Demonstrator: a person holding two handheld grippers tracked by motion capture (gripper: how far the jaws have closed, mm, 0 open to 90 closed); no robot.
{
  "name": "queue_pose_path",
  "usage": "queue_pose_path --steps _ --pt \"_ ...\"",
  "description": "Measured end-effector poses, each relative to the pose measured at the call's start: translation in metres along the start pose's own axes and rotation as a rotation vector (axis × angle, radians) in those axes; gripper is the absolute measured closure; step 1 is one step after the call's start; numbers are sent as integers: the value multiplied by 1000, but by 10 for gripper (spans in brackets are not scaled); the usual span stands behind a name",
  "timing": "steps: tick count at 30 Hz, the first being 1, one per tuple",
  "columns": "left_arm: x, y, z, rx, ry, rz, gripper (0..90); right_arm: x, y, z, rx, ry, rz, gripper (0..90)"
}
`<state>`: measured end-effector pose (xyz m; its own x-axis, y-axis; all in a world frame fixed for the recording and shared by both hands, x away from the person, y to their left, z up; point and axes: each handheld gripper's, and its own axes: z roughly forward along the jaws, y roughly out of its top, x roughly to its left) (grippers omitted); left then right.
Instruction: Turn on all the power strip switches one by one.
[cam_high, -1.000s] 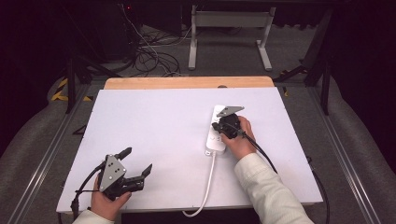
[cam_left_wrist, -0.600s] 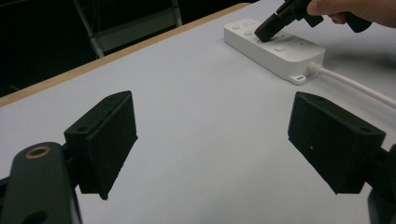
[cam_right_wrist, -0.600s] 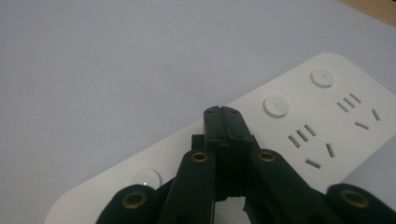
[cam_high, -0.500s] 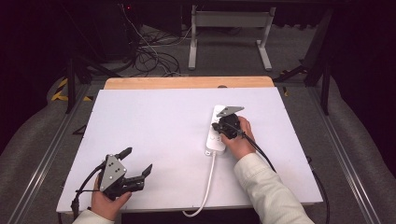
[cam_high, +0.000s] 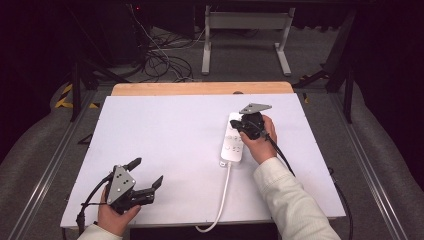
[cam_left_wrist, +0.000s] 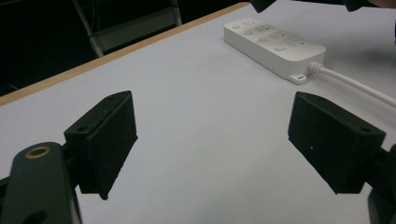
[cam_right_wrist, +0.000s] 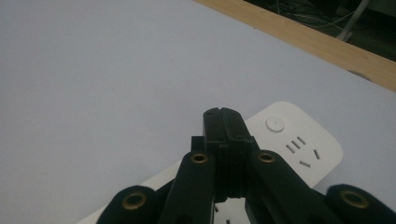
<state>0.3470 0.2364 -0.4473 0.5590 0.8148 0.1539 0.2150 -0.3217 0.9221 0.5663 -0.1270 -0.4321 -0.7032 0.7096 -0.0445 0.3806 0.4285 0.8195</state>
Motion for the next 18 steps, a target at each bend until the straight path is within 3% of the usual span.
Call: queue_pose_path --steps 5,10,18 --pt "0 0 0 0 -1 -2 159 -1 1 13 36 -8 -10 900" --pt "2 0 0 1 -1 2 159 -9 -2 21 54 -17 24 900" --pt "2 -1 1 4 -1 -5 159 -14 -7 30 78 -15 29 900"
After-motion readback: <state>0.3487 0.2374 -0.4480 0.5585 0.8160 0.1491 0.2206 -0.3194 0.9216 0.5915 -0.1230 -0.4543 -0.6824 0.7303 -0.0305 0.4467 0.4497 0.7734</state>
